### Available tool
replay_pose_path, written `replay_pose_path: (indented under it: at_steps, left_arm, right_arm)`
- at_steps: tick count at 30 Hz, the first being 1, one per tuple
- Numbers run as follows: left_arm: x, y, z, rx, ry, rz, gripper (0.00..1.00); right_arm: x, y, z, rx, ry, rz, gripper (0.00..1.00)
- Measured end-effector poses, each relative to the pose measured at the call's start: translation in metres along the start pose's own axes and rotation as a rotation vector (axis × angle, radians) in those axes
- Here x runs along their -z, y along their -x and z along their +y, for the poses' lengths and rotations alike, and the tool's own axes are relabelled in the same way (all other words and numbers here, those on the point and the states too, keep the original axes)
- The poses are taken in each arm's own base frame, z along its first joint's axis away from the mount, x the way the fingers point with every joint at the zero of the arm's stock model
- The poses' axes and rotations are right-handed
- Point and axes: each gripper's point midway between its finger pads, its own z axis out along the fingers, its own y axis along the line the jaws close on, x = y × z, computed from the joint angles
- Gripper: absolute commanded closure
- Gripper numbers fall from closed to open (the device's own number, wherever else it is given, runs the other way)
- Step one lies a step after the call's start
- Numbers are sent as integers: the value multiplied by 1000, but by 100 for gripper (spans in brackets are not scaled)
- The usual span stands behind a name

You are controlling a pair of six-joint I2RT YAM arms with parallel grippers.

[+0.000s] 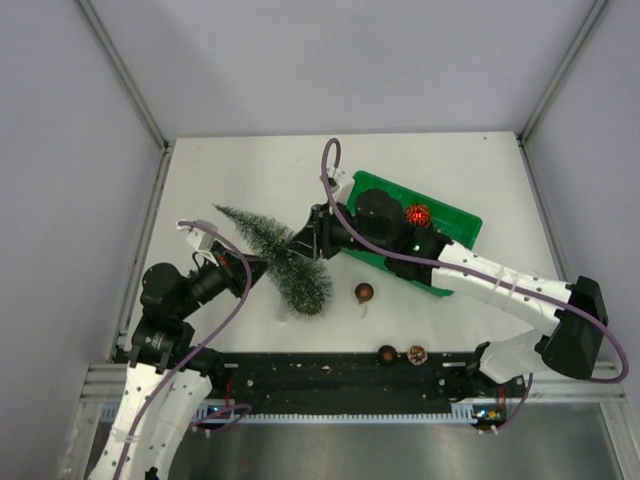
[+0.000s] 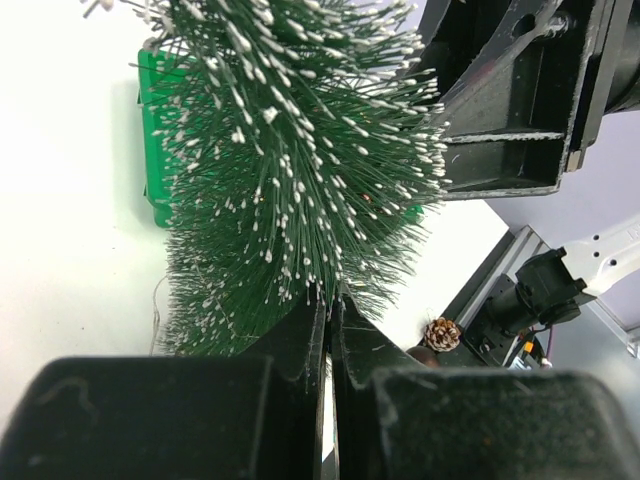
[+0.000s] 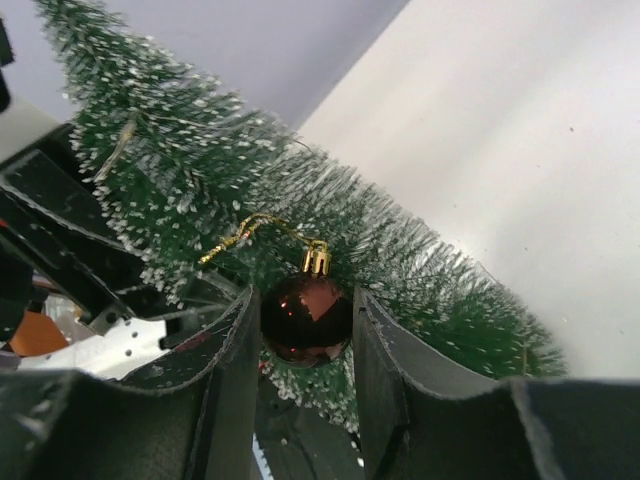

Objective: Decorate the small christmas tree

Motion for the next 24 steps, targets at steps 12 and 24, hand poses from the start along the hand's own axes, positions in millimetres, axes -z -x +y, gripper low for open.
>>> replay_pose_path:
  at_steps: [12,24]
  left_arm:
    - [0,0,0,2,-1,0,100]
    - [0,0,-1,2,-5,2,100]
  right_arm:
    - [15,3,-15,-3,-24,-8,68]
    - [18,-17,-18,-24,-2,6,42]
